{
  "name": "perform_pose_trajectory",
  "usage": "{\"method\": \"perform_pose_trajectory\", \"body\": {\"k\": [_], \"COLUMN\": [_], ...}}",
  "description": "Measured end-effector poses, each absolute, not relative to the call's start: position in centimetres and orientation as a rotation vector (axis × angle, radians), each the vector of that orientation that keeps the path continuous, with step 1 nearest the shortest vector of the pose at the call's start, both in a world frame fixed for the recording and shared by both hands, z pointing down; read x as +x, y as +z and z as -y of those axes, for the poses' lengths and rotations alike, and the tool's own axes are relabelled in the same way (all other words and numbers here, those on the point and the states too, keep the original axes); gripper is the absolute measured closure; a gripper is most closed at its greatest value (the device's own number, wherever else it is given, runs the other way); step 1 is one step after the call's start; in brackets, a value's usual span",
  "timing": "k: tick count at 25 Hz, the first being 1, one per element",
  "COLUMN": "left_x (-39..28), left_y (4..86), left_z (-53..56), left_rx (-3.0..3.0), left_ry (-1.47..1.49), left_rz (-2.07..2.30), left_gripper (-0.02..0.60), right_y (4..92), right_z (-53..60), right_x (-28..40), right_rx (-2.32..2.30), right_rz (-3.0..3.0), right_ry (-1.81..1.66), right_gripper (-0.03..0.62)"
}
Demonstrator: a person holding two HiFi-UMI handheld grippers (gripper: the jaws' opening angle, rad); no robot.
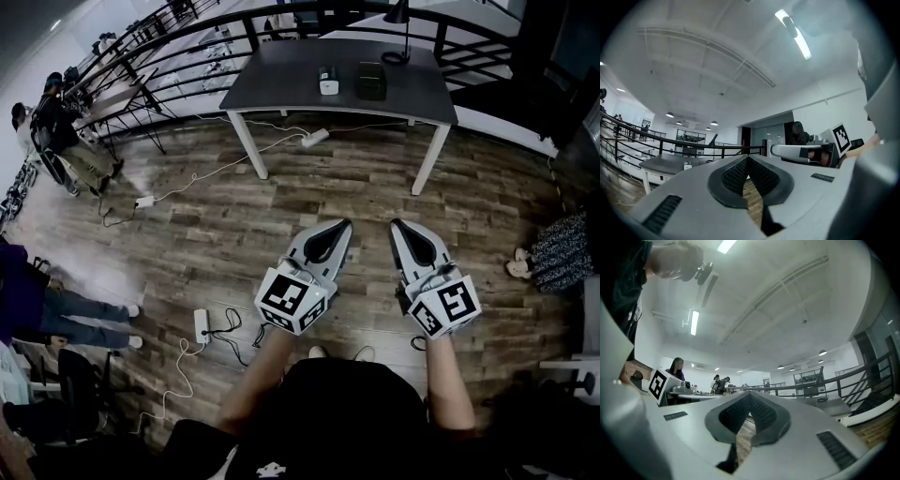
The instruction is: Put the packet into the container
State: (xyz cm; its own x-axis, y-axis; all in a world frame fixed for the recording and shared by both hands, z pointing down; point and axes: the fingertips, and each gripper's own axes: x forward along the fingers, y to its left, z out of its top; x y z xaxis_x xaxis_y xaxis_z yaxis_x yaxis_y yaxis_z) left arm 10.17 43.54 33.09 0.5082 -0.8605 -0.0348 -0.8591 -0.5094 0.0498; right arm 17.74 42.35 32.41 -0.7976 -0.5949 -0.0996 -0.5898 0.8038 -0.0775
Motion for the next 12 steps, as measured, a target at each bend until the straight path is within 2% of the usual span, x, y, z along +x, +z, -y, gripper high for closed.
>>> {"method": "perform_pose_trajectory", "body": {"k": [12], "left_x": [11.2], "left_y": [33.23], "left_z": [-43.62], "left_rx": [2.699], "left_ry": [-0.072], "left_rz": [1.552], "left_gripper": [0.583], "right_y": [32.56], "right_z": [-42.43], "right_x": [18.43], "right_rx": [-0.936], "right_rz": [-2.873], "right_ry": [-0.076], "right_gripper": [0.589]}}
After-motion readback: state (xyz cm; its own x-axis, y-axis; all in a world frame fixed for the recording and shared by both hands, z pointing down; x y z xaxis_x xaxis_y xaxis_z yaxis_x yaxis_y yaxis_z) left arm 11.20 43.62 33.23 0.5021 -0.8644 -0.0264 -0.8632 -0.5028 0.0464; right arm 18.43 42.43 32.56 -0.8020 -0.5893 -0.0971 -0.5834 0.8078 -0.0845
